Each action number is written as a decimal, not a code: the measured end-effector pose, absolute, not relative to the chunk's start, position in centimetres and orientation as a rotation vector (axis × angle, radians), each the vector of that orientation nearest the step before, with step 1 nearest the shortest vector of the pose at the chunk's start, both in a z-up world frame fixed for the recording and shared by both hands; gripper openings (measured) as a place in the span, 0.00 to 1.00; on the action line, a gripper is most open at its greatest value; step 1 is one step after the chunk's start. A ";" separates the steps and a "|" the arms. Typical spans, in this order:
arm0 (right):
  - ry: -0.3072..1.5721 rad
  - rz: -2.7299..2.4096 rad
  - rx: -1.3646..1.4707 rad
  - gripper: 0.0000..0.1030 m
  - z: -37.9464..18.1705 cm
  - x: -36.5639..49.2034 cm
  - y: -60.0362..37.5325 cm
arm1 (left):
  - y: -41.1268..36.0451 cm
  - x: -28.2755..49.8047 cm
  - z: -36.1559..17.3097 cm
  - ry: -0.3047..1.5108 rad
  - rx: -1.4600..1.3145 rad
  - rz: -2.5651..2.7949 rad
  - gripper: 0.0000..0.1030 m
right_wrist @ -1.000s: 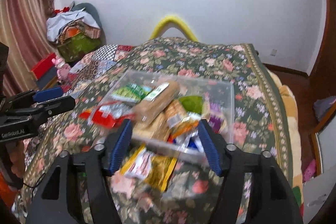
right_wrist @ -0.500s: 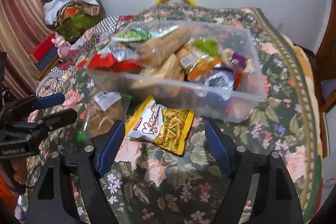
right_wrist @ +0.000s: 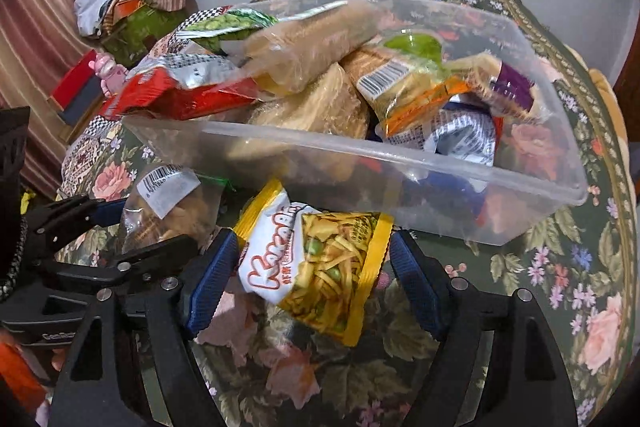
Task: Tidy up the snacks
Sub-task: 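Grasp the clear barcode bread bag with the left tool while the right tool grasps the yellow chip bag, then carry the bread bag and chip bag over the clear box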
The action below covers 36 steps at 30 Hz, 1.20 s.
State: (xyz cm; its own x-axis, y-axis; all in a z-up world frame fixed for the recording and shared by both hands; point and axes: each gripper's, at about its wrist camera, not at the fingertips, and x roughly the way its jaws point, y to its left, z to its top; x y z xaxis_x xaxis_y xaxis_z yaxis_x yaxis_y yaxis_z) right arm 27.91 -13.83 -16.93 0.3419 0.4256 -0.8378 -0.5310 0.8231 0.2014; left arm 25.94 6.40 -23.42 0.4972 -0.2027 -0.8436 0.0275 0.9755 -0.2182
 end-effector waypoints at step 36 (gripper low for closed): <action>0.870 0.640 -0.110 0.22 -10.1 24.3 -18.1 | 3.6 20.0 -11.8 0.807 -0.116 -0.173 0.53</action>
State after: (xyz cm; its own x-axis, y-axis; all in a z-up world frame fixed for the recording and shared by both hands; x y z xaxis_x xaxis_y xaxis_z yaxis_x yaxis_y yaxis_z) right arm 24.28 -18.09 -10.07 0.4721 0.4781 -0.7407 -0.5646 0.8092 0.1625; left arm 20.02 3.56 -11.83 0.6789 -0.1974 -0.7072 0.1092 0.9796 -0.1686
